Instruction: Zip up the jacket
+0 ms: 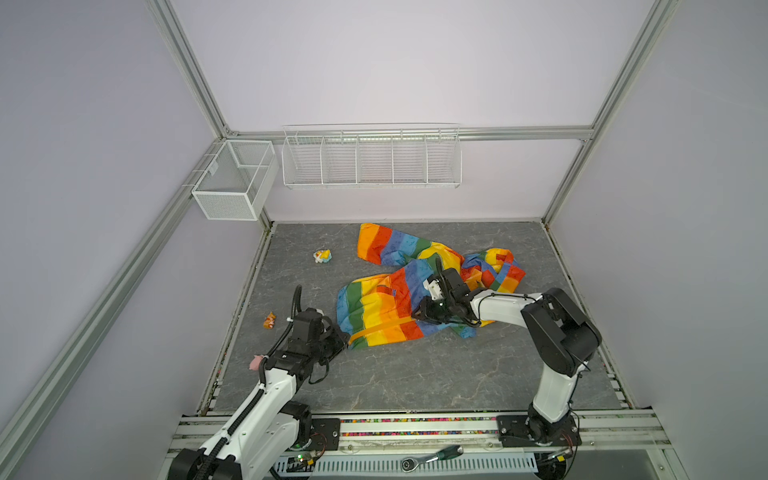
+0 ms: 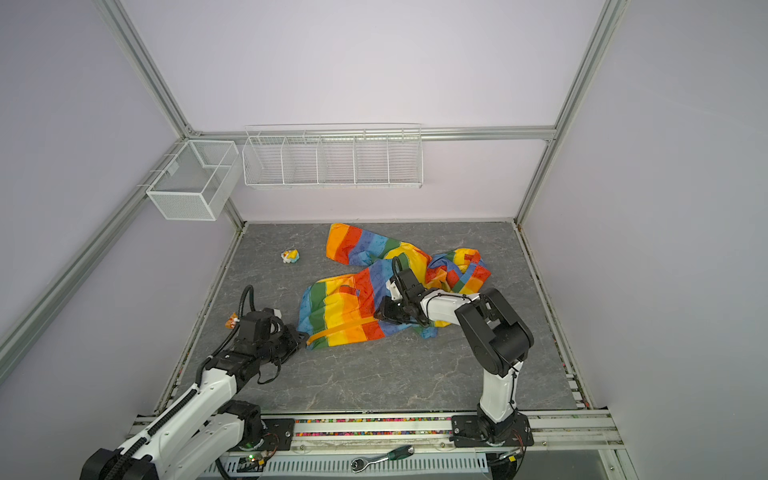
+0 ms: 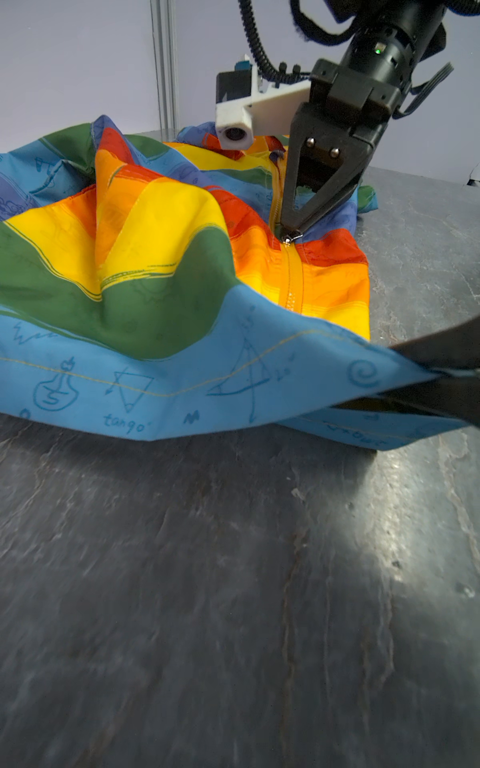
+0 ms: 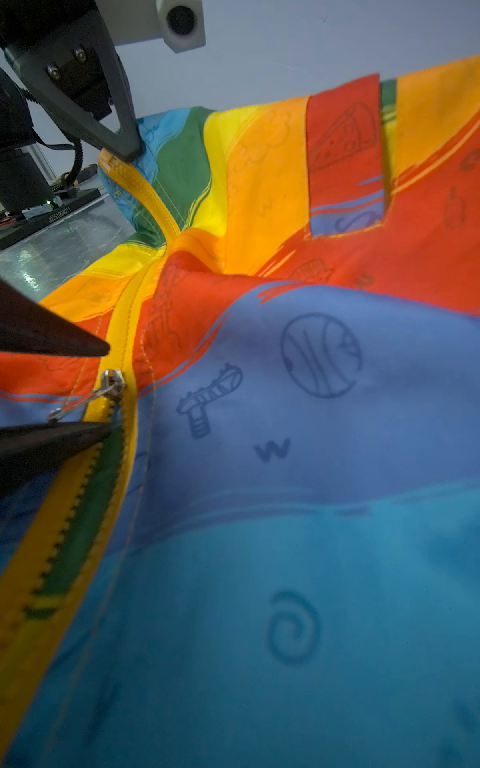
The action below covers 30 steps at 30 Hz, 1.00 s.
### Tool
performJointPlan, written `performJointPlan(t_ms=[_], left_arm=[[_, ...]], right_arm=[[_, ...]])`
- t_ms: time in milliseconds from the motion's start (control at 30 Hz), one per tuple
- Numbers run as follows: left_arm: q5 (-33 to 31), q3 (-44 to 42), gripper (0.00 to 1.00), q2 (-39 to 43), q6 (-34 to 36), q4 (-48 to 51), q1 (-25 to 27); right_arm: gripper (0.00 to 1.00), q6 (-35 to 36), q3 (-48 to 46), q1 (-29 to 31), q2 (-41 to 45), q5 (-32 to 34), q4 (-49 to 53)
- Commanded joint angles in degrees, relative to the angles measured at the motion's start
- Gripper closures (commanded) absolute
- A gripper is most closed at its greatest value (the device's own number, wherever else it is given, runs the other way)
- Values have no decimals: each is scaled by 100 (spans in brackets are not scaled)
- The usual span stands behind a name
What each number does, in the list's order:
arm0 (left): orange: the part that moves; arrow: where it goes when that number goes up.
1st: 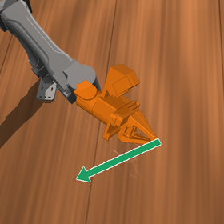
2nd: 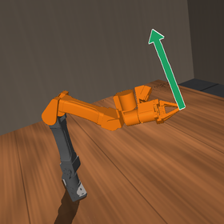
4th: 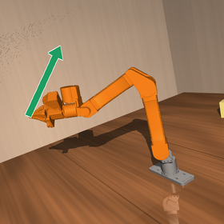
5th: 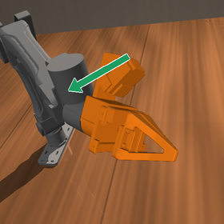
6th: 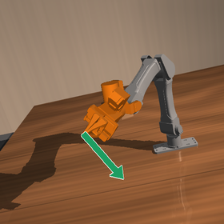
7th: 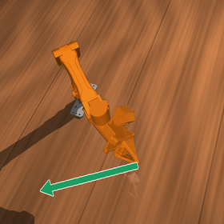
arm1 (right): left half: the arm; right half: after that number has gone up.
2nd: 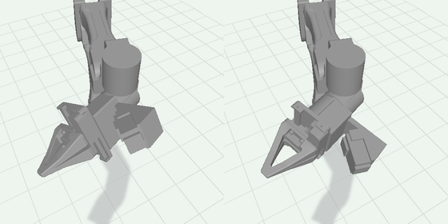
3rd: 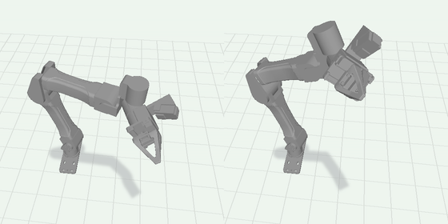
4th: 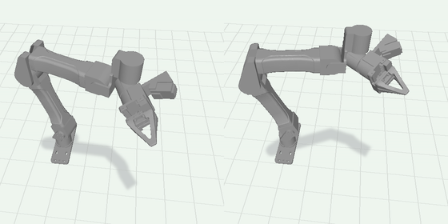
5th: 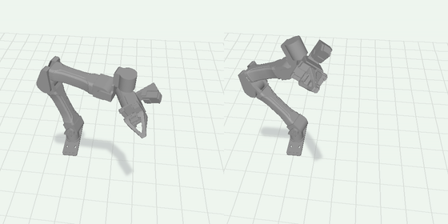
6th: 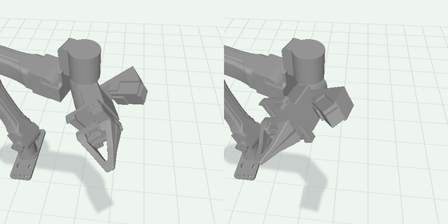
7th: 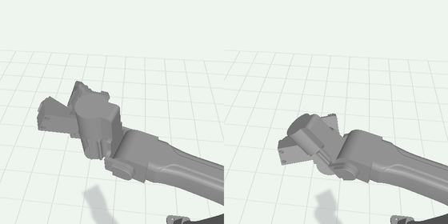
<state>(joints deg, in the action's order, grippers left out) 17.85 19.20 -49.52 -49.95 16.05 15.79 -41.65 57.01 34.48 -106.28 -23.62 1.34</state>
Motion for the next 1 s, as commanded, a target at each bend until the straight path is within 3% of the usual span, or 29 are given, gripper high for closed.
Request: performJointPlan(t_ms=[0, 467, 967], left_arm=[[1, -57, 100, 56, -40, -24, 3], [-3, -31, 100, 58, -58, -8, 3], [-22, -17, 100, 118, -61, 48, 3]], right_arm=[[72, -76, -63, -53, 121, -99, -97], [78, -115, -203, -117, -40, -255, -274], [75, -185, -428, -167, -121, -408, -555]])
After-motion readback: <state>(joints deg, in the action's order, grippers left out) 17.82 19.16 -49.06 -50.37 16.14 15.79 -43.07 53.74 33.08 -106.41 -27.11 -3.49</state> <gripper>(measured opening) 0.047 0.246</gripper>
